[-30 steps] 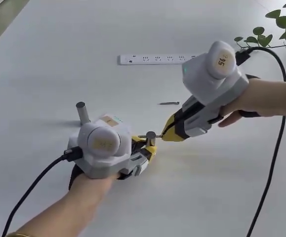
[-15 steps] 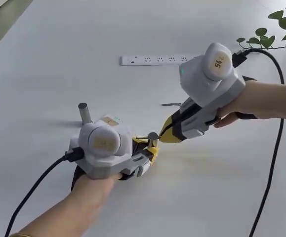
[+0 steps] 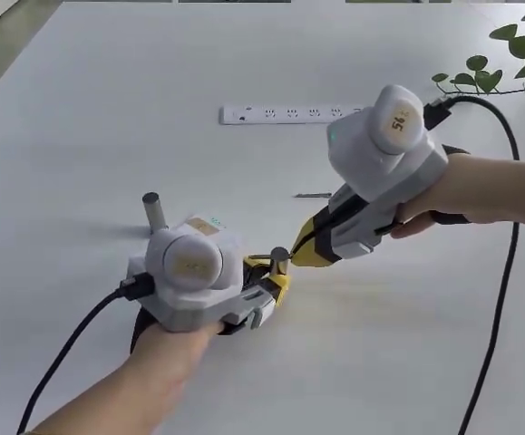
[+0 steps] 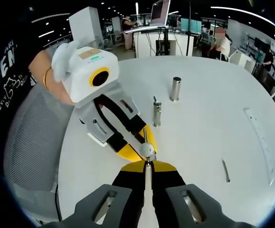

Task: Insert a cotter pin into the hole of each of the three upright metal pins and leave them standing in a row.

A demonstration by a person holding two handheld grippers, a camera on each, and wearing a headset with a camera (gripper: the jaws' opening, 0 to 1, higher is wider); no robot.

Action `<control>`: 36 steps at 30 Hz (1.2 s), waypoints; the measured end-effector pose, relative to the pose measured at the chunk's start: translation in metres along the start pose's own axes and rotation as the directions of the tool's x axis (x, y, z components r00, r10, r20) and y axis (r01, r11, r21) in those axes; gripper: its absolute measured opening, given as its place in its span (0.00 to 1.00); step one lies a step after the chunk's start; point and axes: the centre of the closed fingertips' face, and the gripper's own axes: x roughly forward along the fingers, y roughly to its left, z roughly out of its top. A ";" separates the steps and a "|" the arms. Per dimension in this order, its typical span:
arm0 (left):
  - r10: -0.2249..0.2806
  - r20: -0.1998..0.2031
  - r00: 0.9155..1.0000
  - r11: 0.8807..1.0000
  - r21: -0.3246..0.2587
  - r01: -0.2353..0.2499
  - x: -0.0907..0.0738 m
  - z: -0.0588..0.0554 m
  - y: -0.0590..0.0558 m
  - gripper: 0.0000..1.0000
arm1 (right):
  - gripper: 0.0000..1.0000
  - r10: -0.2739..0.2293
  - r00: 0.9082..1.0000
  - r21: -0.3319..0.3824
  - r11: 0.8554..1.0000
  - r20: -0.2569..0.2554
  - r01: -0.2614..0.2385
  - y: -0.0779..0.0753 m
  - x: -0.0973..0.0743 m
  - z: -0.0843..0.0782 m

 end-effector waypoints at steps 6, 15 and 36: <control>0.003 -0.006 1.000 1.000 0.001 -0.003 -0.003 -0.001 0.001 0.21 | 0.08 -0.010 1.000 0.003 1.000 0.012 0.010 0.000 0.000 0.003; 0.001 -0.018 1.000 0.999 0.033 0.000 -0.011 -0.003 0.000 0.26 | 0.18 -0.018 0.999 -0.013 1.000 0.049 0.019 0.003 0.003 0.014; 0.004 -0.022 1.000 0.999 0.041 -0.003 -0.033 -0.007 0.002 0.35 | 0.09 -0.056 0.998 -0.071 0.996 0.024 0.058 -0.001 0.020 0.014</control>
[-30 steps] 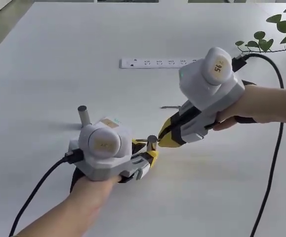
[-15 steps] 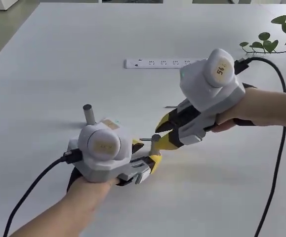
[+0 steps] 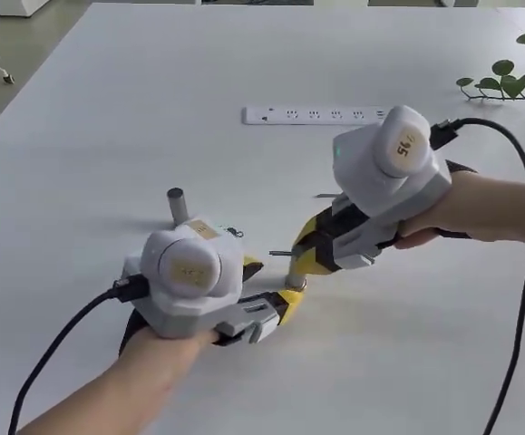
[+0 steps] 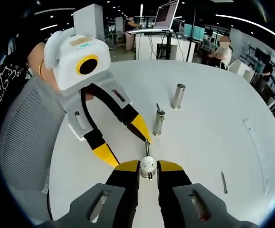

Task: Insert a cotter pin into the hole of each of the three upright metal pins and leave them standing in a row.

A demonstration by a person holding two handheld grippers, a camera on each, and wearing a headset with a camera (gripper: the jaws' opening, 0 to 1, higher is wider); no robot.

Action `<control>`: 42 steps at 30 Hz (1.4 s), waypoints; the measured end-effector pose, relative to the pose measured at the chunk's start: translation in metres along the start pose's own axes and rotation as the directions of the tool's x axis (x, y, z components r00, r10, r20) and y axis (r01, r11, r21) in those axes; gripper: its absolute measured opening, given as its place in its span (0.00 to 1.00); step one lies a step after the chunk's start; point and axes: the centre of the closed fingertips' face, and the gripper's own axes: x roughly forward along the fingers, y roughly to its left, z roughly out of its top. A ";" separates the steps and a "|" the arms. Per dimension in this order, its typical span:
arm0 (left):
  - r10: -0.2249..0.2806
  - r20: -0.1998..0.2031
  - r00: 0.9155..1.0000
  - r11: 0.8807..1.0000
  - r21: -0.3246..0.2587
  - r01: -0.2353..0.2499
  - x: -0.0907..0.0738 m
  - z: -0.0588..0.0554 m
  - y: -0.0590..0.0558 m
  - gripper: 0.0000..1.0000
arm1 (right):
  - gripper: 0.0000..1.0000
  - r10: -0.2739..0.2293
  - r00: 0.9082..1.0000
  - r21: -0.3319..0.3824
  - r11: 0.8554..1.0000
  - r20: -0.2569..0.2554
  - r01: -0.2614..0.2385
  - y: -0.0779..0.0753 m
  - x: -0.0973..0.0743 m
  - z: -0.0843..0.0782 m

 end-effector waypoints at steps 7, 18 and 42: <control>0.001 0.006 1.000 1.000 -0.001 -0.001 -0.007 0.000 -0.001 0.36 | 0.09 0.001 1.000 -0.017 1.000 0.013 -0.001 0.000 0.001 0.001; 0.001 0.010 1.000 1.000 -0.014 -0.001 -0.021 -0.004 -0.001 0.36 | 0.08 0.024 0.999 -0.032 0.999 0.027 -0.024 0.004 -0.001 0.003; 0.029 0.060 0.998 0.999 -0.037 -0.027 -0.052 0.003 0.004 0.44 | 0.08 -0.002 1.000 -0.025 1.000 0.009 0.002 -0.023 -0.002 0.000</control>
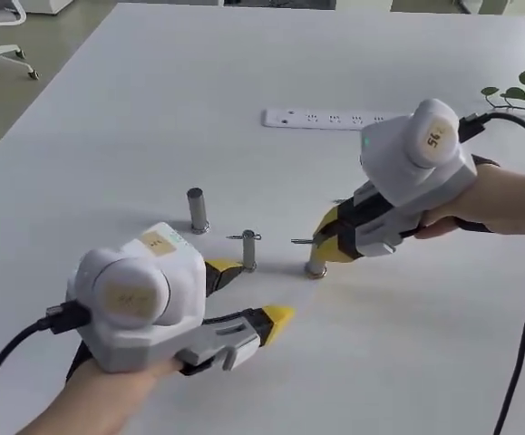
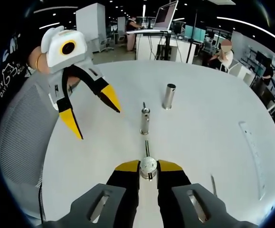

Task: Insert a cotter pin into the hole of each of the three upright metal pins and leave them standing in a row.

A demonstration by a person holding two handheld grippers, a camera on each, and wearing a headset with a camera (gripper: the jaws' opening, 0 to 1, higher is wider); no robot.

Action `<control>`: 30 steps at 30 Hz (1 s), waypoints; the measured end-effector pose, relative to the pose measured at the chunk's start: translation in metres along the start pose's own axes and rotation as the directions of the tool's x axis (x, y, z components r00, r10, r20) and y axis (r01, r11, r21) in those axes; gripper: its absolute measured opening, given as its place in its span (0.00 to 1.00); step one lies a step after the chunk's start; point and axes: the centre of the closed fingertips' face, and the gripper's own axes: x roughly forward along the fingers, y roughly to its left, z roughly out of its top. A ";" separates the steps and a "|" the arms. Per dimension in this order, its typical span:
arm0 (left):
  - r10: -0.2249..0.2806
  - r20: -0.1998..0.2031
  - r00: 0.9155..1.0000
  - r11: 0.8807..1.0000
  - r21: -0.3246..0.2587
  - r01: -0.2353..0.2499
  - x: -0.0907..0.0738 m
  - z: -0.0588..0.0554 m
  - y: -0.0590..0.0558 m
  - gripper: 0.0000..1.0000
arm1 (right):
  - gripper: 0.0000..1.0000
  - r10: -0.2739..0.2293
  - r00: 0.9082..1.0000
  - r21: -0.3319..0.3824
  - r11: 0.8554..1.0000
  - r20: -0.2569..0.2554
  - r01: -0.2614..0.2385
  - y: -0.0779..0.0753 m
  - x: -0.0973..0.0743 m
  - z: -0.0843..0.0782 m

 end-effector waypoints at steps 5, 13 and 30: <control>0.001 0.004 1.000 1.000 -0.013 -0.001 -0.002 0.000 0.001 0.45 | 0.08 0.004 1.000 0.008 1.000 0.004 -0.004 -0.002 -0.001 -0.001; 0.008 0.005 1.000 1.000 -0.022 -0.008 -0.004 -0.001 0.002 0.45 | 0.08 0.023 1.000 0.028 0.999 0.021 -0.023 -0.005 -0.001 -0.001; 0.006 0.003 1.000 1.000 0.004 -0.006 -0.012 -0.002 0.000 0.49 | 0.14 0.044 0.997 0.061 0.997 0.058 -0.047 -0.002 -0.001 0.004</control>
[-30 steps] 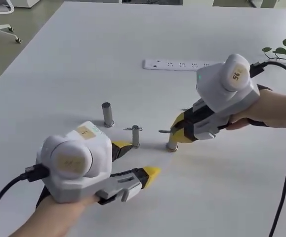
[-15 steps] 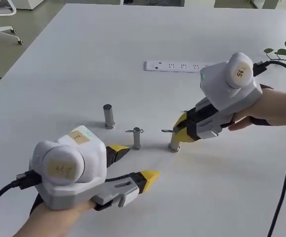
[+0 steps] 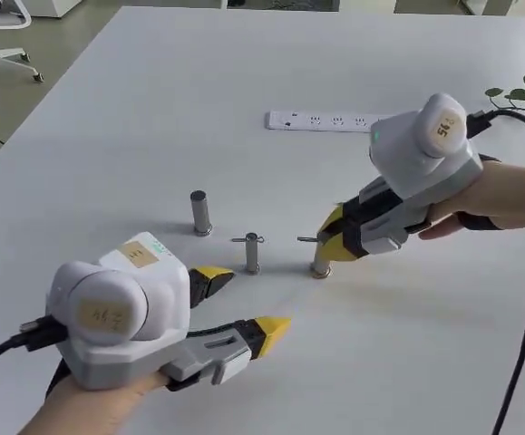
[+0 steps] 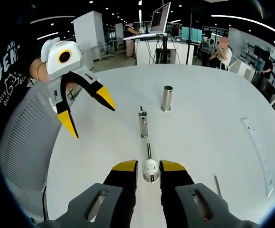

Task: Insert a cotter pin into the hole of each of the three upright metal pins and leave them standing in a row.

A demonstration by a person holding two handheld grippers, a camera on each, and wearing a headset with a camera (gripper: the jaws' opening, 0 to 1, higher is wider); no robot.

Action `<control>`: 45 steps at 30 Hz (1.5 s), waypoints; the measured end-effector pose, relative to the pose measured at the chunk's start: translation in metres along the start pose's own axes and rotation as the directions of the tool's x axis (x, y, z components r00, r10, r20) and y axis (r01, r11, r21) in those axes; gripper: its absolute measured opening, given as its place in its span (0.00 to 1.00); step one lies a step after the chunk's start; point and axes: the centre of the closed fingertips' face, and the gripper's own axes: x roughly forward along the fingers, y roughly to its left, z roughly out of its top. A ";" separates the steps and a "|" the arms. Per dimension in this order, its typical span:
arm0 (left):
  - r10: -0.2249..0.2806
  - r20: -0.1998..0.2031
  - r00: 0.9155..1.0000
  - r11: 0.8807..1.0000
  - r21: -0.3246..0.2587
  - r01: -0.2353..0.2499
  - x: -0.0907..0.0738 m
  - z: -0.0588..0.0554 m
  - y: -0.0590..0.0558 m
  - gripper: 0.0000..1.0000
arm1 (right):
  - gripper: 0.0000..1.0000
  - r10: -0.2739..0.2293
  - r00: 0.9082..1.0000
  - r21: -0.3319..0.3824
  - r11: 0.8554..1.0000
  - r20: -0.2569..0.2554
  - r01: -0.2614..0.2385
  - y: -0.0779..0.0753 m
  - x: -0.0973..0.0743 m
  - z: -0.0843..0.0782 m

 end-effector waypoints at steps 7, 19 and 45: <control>0.008 0.015 1.000 1.000 0.004 -0.008 -0.008 0.004 0.004 0.53 | 0.24 -0.024 0.997 0.074 0.997 0.071 0.019 0.000 -0.003 0.025; 0.029 0.028 0.999 0.999 -0.018 -0.029 -0.028 0.005 0.013 0.66 | 0.32 -0.085 0.979 0.156 0.986 0.184 0.056 -0.011 0.010 0.074; 0.036 0.032 0.999 0.999 -0.028 -0.035 -0.048 -0.003 0.020 0.84 | 0.25 -0.175 0.964 0.160 0.977 0.202 0.143 -0.050 0.077 0.112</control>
